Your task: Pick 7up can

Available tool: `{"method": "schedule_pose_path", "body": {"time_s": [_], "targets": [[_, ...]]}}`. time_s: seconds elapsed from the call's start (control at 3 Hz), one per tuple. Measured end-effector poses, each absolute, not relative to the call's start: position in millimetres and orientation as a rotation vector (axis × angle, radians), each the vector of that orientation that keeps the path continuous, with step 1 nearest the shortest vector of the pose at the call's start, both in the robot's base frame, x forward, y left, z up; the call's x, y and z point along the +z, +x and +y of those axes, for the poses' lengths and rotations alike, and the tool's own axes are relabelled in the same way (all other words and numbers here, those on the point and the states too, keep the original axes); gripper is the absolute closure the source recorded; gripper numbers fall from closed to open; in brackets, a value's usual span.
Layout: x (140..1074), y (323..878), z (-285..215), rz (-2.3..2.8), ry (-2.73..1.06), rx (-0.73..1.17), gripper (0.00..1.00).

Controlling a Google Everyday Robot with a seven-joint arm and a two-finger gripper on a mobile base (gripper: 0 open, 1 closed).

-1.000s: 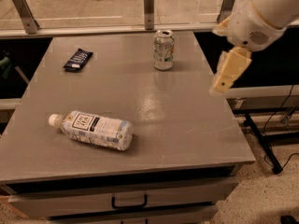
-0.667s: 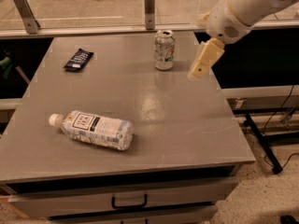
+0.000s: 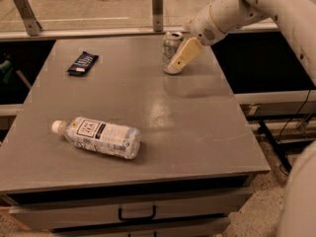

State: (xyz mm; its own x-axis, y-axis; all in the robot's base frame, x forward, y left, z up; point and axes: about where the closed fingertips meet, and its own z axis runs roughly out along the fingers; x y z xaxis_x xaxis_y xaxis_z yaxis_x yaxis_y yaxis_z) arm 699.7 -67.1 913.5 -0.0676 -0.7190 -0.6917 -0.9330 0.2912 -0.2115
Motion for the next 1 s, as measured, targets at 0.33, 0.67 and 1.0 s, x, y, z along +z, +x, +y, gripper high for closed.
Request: {"method": "schedule_pose_path", "body": {"time_s": [0.33,0.67,1.0], "targets": [[897,728,-53,1.845,-1.395,0.458,0.0],[884,745,-48,1.866,-1.323,0.522,0.18],[883,750,-49,1.87,-1.273,0.589,0.41]]}}
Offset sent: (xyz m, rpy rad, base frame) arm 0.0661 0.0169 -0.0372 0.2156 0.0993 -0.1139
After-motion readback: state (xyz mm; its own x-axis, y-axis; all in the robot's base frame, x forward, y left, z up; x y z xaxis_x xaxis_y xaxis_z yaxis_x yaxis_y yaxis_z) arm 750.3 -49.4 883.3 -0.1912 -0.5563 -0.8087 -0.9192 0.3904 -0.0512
